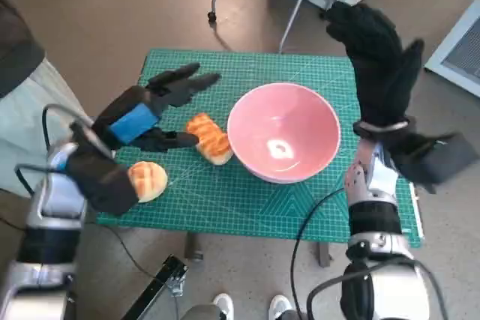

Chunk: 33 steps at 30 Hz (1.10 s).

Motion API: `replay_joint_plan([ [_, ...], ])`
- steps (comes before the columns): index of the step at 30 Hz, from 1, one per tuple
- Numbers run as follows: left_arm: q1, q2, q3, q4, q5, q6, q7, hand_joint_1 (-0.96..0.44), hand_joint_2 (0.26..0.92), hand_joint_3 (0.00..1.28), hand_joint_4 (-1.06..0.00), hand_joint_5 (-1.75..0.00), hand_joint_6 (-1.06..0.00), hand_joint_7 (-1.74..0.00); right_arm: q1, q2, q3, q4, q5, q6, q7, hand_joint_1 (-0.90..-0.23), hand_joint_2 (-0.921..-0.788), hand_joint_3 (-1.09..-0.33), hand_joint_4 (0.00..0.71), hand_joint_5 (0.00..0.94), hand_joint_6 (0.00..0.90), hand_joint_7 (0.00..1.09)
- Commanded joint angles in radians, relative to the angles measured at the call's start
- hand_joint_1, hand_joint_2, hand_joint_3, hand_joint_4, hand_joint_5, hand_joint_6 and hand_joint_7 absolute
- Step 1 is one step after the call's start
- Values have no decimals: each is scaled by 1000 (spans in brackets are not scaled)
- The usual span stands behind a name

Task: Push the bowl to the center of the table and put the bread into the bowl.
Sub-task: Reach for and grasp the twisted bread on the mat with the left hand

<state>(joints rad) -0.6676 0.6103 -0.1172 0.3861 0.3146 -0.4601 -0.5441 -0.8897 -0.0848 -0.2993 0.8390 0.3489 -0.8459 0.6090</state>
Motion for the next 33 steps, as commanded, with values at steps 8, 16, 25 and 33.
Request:
replay_joint_plan([
  [8,-158,3,-185,173,212,36,-21,-156,807,0,-249,-6,-415,-39,90,-9,63,-131,-37,-23,-32,-657,-921,-677,392,22,131,829],
  [16,-218,-12,-253,288,288,33,14,-153,804,0,-260,-8,-429,-44,114,-18,81,-177,-50,-6,-63,-665,-921,-679,393,22,125,844],
  [25,-256,-24,-277,368,296,47,18,-168,801,0,-263,-5,-431,-42,136,-30,99,-212,-53,15,-89,-676,-921,-679,393,22,122,855],
  [33,-274,-37,-290,413,310,57,34,-168,801,0,-264,-3,-430,-39,139,-33,104,-212,-39,29,-88,-672,-921,-678,393,21,118,857],
])
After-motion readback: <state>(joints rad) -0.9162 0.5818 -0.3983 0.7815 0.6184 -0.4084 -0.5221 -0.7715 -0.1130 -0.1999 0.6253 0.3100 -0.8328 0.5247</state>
